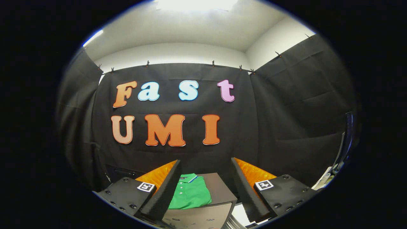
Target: Put the clothes into the washing machine and then close the washing machine lid.
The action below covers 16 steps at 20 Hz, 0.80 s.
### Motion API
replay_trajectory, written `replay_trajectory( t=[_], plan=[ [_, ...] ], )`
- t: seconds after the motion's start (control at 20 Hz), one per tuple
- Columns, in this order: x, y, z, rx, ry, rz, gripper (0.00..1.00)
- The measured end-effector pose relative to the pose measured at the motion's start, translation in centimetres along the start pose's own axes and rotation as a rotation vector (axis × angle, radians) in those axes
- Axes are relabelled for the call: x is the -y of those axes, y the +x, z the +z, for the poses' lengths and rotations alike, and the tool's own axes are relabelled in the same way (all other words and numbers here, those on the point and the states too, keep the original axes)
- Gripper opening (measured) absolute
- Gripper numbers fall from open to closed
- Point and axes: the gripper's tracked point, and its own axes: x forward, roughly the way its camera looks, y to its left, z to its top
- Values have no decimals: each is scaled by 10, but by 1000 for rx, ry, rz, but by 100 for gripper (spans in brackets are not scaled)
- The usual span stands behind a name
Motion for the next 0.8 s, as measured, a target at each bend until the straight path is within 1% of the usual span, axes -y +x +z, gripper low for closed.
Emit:
replay_trajectory(
  t=[0.25, 0.4, 0.6, 0.8],
  plan=[
    [-12, 2, -2, 4, 39, 19, 99],
    [-24, 3, 0, 8, 58, 43, 99],
    [-33, 8, 6, 3, 4, 58, 100],
    [-56, 27, 18, 4, -46, 117, 99]
  ],
)
